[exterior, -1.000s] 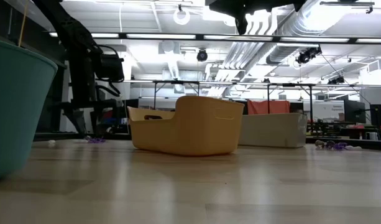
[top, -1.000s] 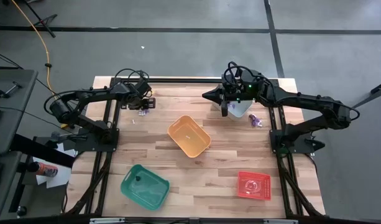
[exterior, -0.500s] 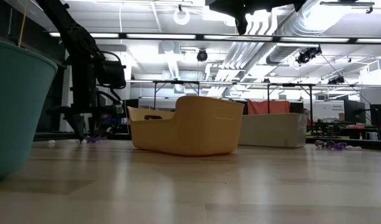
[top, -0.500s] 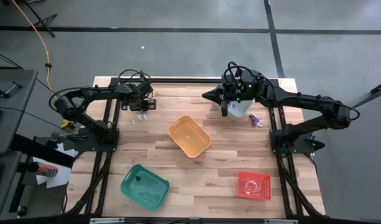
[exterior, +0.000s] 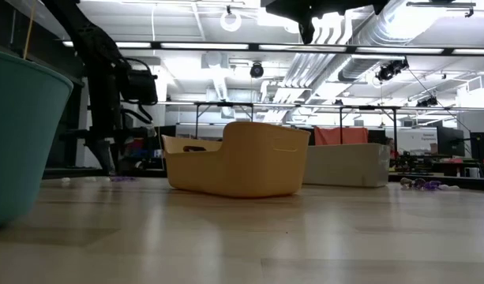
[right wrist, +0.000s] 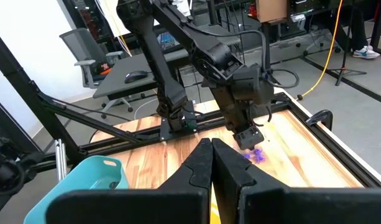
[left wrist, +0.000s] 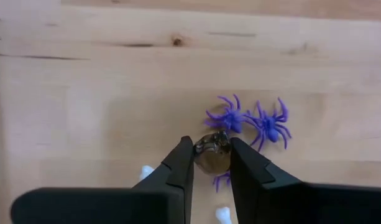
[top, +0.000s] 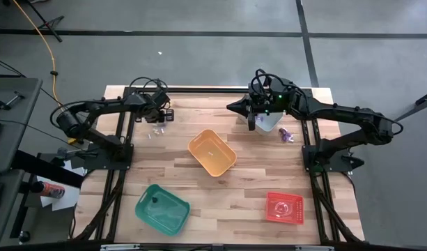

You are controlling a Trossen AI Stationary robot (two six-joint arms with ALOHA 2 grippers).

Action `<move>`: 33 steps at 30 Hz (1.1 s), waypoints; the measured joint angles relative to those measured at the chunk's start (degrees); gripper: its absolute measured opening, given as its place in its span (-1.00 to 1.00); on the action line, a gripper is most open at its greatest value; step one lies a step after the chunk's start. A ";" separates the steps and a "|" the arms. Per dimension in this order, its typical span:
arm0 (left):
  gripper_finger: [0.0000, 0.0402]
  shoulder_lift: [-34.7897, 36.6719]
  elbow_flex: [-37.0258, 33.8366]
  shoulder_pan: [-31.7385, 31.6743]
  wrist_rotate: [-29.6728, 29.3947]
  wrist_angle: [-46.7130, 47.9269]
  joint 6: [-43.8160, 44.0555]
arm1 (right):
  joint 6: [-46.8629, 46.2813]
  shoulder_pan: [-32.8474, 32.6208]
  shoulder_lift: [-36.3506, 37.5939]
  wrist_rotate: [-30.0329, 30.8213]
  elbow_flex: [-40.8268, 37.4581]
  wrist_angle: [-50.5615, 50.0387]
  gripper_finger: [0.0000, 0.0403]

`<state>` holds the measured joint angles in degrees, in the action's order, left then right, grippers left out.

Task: Sort Halloween decoration
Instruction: Put the black skull toy into the green bin

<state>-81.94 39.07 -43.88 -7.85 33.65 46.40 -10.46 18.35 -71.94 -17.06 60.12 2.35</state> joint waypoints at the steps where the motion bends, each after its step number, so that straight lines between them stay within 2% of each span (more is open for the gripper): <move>1: -0.73 0.64 0.00 0.00 -0.06 0.28 0.01 | 0.00 -0.01 0.00 0.00 0.00 0.00 -1.00; 11: -0.72 10.71 0.00 0.02 -0.31 3.40 -0.09 | 0.00 -0.02 0.00 0.00 0.00 0.00 -1.00; 14: -0.72 15.18 0.00 0.18 4.78 0.38 -3.39 | 0.00 -0.02 0.00 0.00 0.00 0.02 -1.00; 18: -0.72 20.99 0.07 2.51 14.36 -8.91 -5.85 | 0.20 0.00 0.00 0.00 0.00 0.01 -1.00; 22: -0.72 24.94 0.09 7.32 19.10 -22.89 -5.54 | 0.22 0.02 0.00 0.00 0.00 0.02 -1.00; 25: -0.72 26.40 0.11 12.25 22.68 -35.14 -8.56 | 0.22 0.02 0.00 0.00 0.00 0.02 -1.00; 29: -0.72 27.53 0.15 19.57 26.95 -48.63 -15.70 | 0.22 0.02 0.00 0.00 0.00 0.02 -1.00; 33: -0.72 28.38 2.41 26.94 28.62 -50.22 -27.14 | 0.22 0.02 0.00 0.00 0.00 0.02 -1.00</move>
<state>-53.56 41.48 -16.94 20.77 -16.57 19.25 -10.24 18.37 -71.94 -17.06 60.12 2.37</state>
